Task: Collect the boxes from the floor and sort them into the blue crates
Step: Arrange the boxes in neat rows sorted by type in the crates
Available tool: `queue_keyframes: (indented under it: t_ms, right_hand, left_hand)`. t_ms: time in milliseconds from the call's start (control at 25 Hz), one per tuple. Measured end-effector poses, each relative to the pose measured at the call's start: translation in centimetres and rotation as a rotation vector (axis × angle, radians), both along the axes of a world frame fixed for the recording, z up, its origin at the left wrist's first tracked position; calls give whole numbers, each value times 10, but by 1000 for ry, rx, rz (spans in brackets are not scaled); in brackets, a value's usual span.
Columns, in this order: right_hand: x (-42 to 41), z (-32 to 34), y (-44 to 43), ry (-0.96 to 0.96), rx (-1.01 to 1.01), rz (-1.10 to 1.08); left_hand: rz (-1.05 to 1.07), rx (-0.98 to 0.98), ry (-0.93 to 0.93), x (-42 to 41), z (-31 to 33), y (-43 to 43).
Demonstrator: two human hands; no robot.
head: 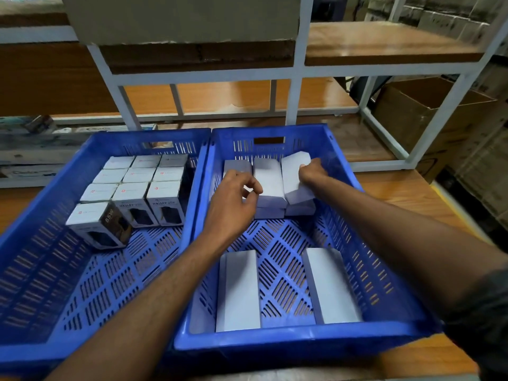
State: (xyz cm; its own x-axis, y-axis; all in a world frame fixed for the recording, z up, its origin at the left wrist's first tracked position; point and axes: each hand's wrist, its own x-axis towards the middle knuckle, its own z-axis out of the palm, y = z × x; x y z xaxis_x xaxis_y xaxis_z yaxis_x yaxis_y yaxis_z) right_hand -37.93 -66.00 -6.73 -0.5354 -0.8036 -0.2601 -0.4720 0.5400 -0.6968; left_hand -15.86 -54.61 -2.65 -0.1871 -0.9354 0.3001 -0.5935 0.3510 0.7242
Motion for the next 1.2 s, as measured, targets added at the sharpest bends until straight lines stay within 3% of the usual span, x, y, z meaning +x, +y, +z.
queue_keyframes:
  t_ms: [240, 480, 560, 680, 760, 880, 960, 1080, 1200]
  right_hand:
    - [6, -23, 1, 190, 52, 97]
    - [4, -22, 0, 89, 99, 150]
    - [11, -13, 8, 158, 26, 149]
    - [39, 7, 42, 380, -320, 178]
    - [66, 19, 70, 343, -368, 373]
    - [103, 12, 100, 183, 23, 889]
    - [117, -2, 115, 253, 294, 1133]
    - [119, -25, 131, 356, 424, 1183]
    - [112, -22, 130, 105, 395, 1103]
  left_hand:
    - [20, -17, 28, 0, 2, 0]
    - [42, -12, 66, 1, 2, -4]
    - [45, -15, 62, 1, 2, -2]
    - [79, -54, 91, 2, 4, -4]
    - [98, -76, 118, 2, 4, -6]
    - [113, -72, 147, 4, 5, -4]
    - [121, -40, 162, 4, 7, -2]
    - [141, -17, 187, 5, 9, -1]
    - [136, -11, 201, 7, 9, -3]
